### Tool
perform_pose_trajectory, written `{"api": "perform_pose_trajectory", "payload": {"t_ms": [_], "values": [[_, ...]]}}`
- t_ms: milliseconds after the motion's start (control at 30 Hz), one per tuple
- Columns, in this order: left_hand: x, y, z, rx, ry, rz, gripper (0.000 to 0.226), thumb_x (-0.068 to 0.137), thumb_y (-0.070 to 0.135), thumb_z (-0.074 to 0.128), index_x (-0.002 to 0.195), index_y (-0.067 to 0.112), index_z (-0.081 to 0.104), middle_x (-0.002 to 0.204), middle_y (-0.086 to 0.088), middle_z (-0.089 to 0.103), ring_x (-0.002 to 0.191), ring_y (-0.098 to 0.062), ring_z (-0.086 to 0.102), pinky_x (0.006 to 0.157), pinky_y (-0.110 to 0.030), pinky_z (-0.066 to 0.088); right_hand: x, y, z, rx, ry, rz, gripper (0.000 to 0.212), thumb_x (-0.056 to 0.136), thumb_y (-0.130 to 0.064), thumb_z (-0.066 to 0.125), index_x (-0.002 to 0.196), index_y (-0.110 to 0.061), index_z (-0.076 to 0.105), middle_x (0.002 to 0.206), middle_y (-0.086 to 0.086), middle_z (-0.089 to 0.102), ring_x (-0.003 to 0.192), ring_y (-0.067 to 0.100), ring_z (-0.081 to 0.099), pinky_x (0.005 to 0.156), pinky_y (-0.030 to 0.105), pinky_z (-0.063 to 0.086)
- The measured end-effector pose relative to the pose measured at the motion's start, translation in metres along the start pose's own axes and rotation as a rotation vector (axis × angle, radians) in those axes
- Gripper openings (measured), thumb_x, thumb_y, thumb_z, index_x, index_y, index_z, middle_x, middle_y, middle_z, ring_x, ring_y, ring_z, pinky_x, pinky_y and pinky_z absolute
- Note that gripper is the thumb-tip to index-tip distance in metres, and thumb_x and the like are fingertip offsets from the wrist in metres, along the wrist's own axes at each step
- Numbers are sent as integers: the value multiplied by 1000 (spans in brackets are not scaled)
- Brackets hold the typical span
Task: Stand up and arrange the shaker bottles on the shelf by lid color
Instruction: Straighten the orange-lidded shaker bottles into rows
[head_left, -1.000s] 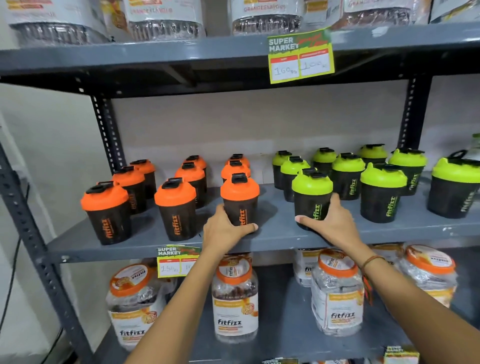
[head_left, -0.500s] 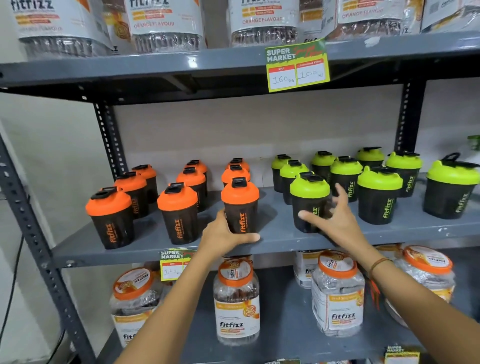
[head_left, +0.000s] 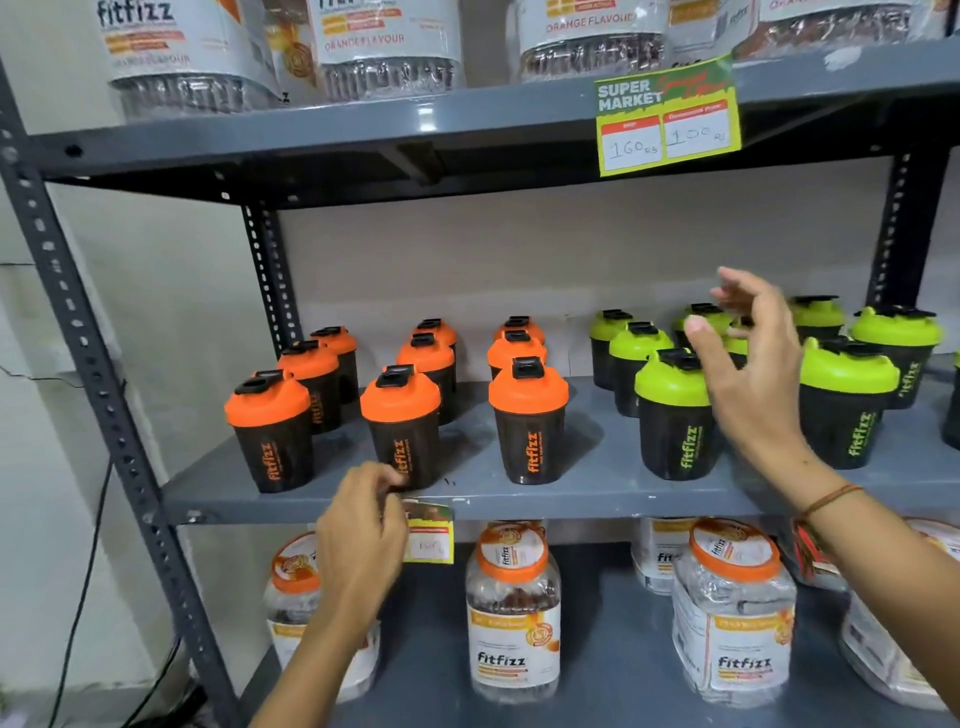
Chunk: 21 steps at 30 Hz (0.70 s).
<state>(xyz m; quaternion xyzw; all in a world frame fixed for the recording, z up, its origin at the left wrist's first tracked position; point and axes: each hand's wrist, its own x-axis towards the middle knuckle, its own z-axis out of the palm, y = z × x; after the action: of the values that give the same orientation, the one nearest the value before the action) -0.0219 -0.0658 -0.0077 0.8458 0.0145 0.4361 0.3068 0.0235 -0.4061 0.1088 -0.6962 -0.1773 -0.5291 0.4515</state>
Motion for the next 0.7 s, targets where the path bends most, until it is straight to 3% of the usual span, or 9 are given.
{"api": "perform_pose_trajectory", "payload": {"t_ms": [100, 267, 400, 500, 600, 700], "values": [[13, -28, -1, 85, 7, -41, 30, 81, 1, 53, 106, 17, 56, 104, 0, 61, 97, -24, 60, 81, -39, 46, 13, -12, 26, -67, -78, -56, 35, 88, -33, 64, 121, -22, 60, 115, -6, 57, 111, 14, 53, 95, 35, 44], [42, -45, -1, 350, -167, 30, 32, 84, 10, 50, 112, 18, 64, 109, -4, 69, 101, -26, 62, 86, -42, 42, 40, -15, 85, -156, -351, -47, 27, 84, -29, 70, 109, -20, 69, 111, -5, 61, 110, 17, 54, 96, 32, 38], [57, -49, 2, 373, -395, 100, 31, 90, 25, 34, 112, 18, 55, 110, -8, 67, 100, -27, 62, 81, -38, 46, 69, -6, 133, -292, -681, -8, 40, 81, -35, 73, 118, -20, 67, 126, 5, 64, 120, 24, 55, 101, 35, 42], [64, -58, 6, 427, -500, 95, 47, 97, 28, 27, 139, 16, 44, 146, -8, 47, 132, -22, 46, 108, -35, 35, 81, 4, 166, -433, -909, 57, 56, 81, -42, 72, 130, -19, 59, 137, 7, 58, 126, 27, 52, 104, 37, 42], [66, -62, 8, 427, -552, 101, 49, 100, 28, 26, 147, 17, 33, 156, -4, 33, 143, -16, 30, 117, -32, 20, 82, 15, 191, -527, -1024, 86, 62, 78, -47, 73, 128, -14, 57, 131, 9, 61, 117, 29, 56, 96, 36, 47], [67, -65, 10, 439, -555, 109, 50, 100, 29, 24, 148, 18, 31, 157, -3, 31, 143, -15, 29, 118, -32, 18, 78, 24, 206, -515, -1076, 139, 69, 76, -49, 76, 130, -14, 53, 129, 10, 59, 115, 29, 56, 97, 40, 47]]}}
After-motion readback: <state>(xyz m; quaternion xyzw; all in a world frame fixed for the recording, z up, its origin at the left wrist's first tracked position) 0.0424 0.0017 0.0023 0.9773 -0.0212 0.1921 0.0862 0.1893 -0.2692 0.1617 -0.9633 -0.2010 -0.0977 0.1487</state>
